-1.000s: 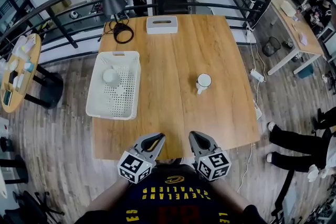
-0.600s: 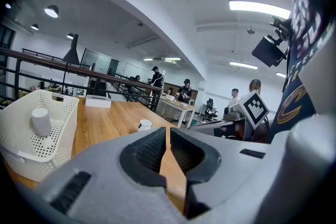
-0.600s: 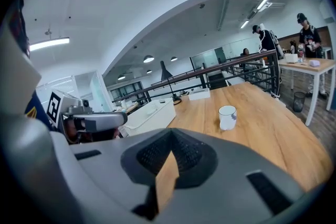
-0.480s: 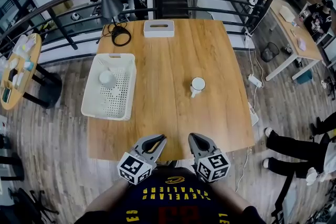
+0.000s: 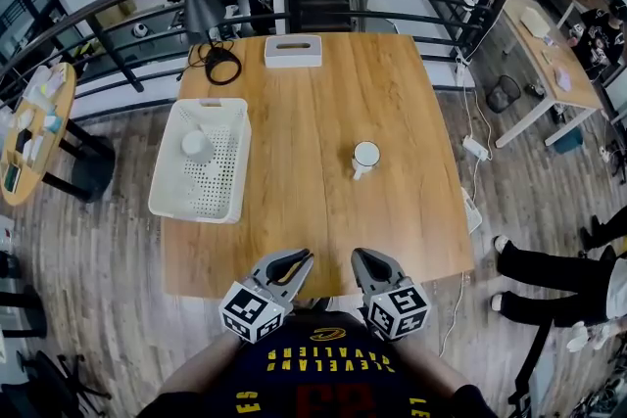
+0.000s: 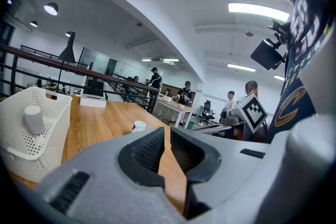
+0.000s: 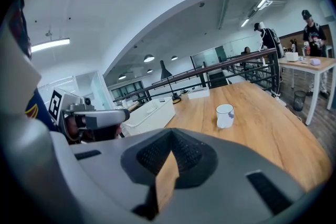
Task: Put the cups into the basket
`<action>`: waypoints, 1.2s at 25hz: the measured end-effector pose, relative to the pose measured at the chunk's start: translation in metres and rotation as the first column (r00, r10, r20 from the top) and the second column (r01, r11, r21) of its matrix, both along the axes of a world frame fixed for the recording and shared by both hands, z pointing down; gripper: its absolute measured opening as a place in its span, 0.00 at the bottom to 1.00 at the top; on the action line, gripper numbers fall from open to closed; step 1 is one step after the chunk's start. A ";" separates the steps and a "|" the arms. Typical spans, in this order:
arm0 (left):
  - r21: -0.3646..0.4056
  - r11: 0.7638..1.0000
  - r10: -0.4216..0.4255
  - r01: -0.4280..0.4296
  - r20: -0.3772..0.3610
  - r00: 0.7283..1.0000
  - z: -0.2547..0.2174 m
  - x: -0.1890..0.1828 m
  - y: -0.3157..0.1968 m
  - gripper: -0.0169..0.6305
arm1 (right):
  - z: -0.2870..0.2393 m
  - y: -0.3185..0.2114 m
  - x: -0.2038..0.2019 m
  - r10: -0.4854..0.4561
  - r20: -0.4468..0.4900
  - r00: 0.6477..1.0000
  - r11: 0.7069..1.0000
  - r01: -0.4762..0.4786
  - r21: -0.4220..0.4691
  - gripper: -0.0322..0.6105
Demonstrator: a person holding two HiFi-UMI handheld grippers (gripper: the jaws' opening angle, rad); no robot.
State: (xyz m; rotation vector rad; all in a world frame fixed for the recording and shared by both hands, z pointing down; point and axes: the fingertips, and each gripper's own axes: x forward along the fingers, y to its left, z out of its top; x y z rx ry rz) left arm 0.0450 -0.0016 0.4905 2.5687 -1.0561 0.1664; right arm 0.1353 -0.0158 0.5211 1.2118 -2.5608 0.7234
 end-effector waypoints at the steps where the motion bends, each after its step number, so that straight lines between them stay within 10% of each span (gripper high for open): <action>1: -0.006 1.000 0.001 -0.001 -0.008 1.000 -0.001 0.000 0.000 0.06 | 0.000 0.000 0.000 0.003 0.001 1.000 1.000 -0.003 -0.002 0.07; 14: 0.013 0.997 0.072 -0.073 0.076 0.995 0.000 -0.055 0.001 0.10 | 0.011 -0.016 -0.019 0.169 -0.033 0.985 0.986 -0.169 -0.001 0.07; 30: -0.055 0.991 0.122 -0.120 0.026 0.992 0.022 -0.160 0.018 0.13 | 0.052 -0.147 0.013 0.527 -0.248 0.813 0.838 -0.545 -0.003 0.24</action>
